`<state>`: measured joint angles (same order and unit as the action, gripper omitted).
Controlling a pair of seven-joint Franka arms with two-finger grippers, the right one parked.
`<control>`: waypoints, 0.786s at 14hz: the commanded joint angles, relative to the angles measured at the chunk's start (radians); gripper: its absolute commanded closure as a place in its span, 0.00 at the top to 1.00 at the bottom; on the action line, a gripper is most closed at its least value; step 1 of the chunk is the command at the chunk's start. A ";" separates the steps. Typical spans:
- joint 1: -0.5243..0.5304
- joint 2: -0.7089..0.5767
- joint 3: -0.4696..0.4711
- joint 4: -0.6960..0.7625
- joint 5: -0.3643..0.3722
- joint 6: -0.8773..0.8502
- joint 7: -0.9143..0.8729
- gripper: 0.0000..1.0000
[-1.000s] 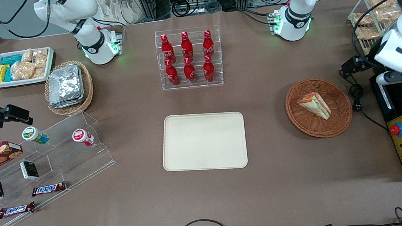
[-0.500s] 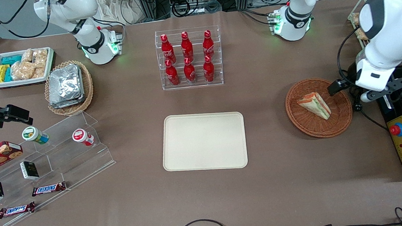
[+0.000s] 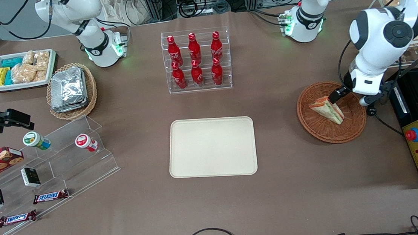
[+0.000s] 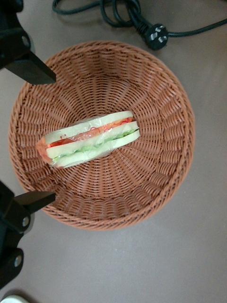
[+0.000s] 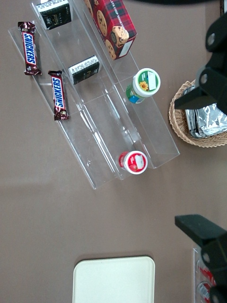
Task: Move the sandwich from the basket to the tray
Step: 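Lower the open left gripper around the wrapped sandwich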
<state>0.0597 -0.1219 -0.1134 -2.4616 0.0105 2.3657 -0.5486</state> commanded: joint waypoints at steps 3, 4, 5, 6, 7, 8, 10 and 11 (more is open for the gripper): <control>0.000 0.036 0.003 -0.117 0.013 0.202 -0.070 1.00; 0.000 0.051 0.004 -0.131 0.013 0.240 -0.082 1.00; 0.000 0.073 0.004 -0.138 0.013 0.275 -0.103 1.00; 0.000 0.086 0.004 -0.148 0.013 0.302 -0.109 1.00; 0.000 0.102 0.004 -0.155 0.013 0.334 -0.113 1.00; 0.000 0.119 0.004 -0.160 0.013 0.357 -0.119 1.00; -0.001 0.151 0.004 -0.163 0.013 0.404 -0.137 1.00; 0.000 0.165 0.004 -0.169 0.013 0.426 -0.137 1.00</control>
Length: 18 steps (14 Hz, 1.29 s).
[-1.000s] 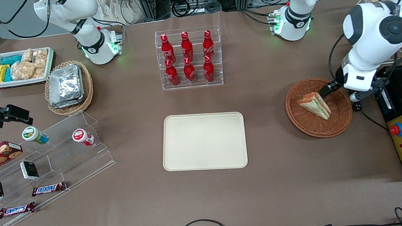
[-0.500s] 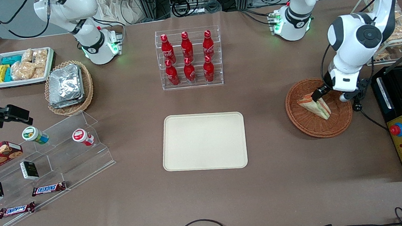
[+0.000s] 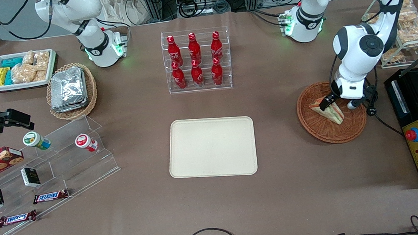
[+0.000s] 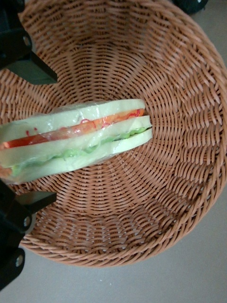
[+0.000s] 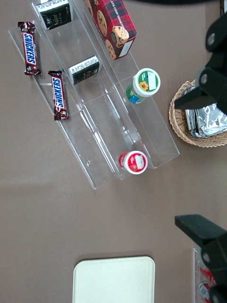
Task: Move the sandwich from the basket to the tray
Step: 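Close the left gripper on the sandwich and lift it from the basket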
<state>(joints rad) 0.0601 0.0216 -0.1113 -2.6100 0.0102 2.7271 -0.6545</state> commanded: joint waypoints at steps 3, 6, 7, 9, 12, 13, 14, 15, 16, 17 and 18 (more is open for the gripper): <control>0.000 0.053 0.004 -0.022 0.011 0.097 -0.031 1.00; 0.000 0.066 0.005 -0.021 0.011 0.109 -0.031 0.66; 0.000 0.066 0.005 -0.021 0.011 0.109 -0.031 0.35; 0.000 0.064 0.005 -0.021 0.011 0.109 -0.030 0.00; -0.003 0.043 0.004 -0.018 0.013 0.100 -0.022 0.00; -0.009 0.029 0.004 -0.018 0.013 0.094 -0.020 0.00; -0.014 0.017 -0.002 -0.015 0.014 0.082 -0.019 0.00; -0.040 0.008 -0.004 -0.010 0.014 0.059 -0.019 0.00; -0.071 -0.008 -0.004 -0.005 0.019 0.040 -0.010 0.00; -0.081 -0.015 -0.004 0.004 0.046 0.014 -0.004 0.00; -0.086 -0.029 -0.011 0.017 0.091 -0.018 0.003 0.00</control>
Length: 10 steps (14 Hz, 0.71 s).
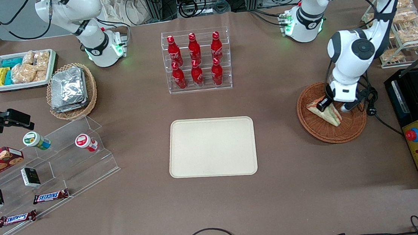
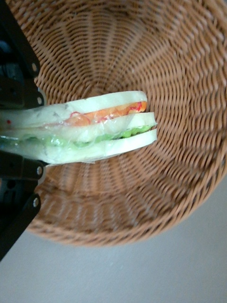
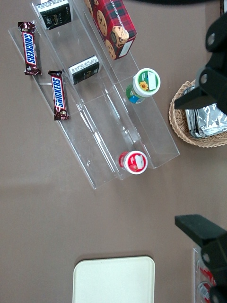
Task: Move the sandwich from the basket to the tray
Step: 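Close the left gripper on the sandwich and lift it from the basket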
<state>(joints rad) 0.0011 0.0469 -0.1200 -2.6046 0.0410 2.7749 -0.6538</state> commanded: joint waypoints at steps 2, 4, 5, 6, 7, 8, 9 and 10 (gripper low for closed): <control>-0.036 -0.061 -0.029 0.046 0.118 -0.121 0.006 0.00; -0.036 -0.061 -0.072 0.078 0.137 -0.135 0.006 0.00; -0.036 -0.058 -0.092 0.098 0.137 -0.146 0.011 0.00; -0.036 -0.053 -0.113 0.122 0.137 -0.156 0.028 0.00; -0.036 -0.050 -0.136 0.141 0.137 -0.164 0.034 0.00; -0.036 -0.045 -0.157 0.159 0.137 -0.164 0.040 0.00; -0.036 -0.027 -0.182 0.178 0.137 -0.163 0.058 0.00; -0.036 -0.003 -0.208 0.204 0.137 -0.163 0.068 0.00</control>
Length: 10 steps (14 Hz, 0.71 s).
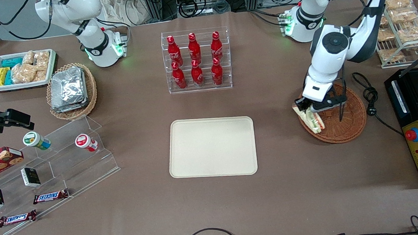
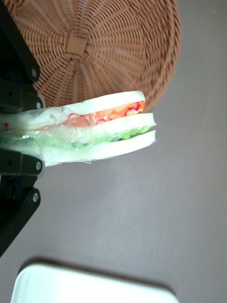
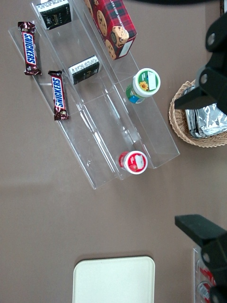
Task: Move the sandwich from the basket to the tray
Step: 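Carry the held sandwich over the cream tray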
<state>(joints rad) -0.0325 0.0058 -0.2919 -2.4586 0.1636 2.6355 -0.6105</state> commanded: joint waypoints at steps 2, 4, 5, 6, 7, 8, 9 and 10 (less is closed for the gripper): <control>-0.004 0.072 -0.076 0.111 0.014 -0.023 0.038 0.00; -0.021 0.124 -0.111 0.177 0.014 -0.025 0.049 0.00; -0.039 0.156 -0.121 0.211 0.014 -0.025 0.048 0.00; -0.067 0.193 -0.121 0.249 0.017 -0.026 0.049 0.00; -0.091 0.224 -0.121 0.282 0.022 -0.026 0.057 0.02; -0.107 0.261 -0.121 0.321 0.027 -0.029 0.064 0.03; -0.133 0.290 -0.121 0.354 0.027 -0.045 0.061 0.03; -0.154 0.315 -0.119 0.389 0.027 -0.063 0.058 0.02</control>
<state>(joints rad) -0.1477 0.2432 -0.4181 -2.1731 0.1719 2.6211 -0.5597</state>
